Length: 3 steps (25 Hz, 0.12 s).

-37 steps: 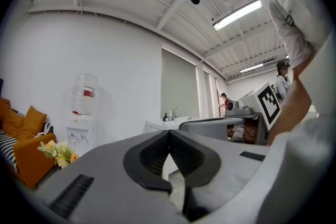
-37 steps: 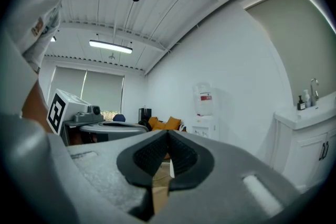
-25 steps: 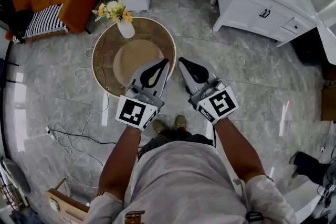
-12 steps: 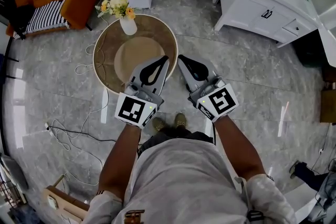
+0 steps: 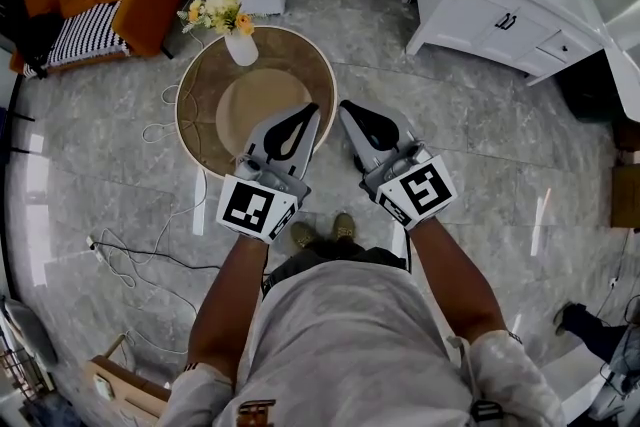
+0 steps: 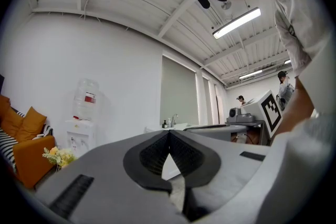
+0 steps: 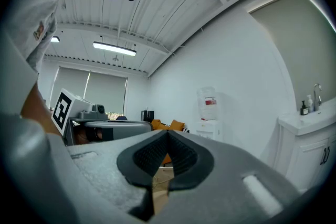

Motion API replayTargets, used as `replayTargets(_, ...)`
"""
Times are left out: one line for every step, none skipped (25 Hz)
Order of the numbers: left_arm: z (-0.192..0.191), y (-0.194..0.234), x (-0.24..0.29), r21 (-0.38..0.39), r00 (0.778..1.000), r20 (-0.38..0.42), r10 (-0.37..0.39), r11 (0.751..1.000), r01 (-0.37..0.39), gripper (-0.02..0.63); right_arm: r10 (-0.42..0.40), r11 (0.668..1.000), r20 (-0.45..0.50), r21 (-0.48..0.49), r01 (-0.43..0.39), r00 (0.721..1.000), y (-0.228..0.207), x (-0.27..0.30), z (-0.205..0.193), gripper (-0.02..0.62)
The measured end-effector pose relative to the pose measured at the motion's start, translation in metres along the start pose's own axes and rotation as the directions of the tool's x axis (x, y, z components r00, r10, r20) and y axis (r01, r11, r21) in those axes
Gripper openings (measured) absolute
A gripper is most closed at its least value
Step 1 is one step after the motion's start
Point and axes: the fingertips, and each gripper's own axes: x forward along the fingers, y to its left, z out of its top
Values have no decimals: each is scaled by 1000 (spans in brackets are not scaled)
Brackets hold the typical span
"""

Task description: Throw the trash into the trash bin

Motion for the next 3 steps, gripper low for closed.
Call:
replayTargets(0, 0, 0, -1, 1000, -1, 1, 1000, -1, 0, 0, 1000, 0, 0, 0, 1000, 0, 0, 0, 0)
replayTargets(-1, 0, -1, -2, 1000, -2, 1, 1000, -1, 0, 0, 1000, 0, 0, 0, 1000, 0, -1, -1, 0)
replayTargets(-1, 0, -1, -3, 1000, -2, 2, 1000, -2, 0, 0, 1000, 0, 0, 0, 1000, 0, -1, -1, 0)
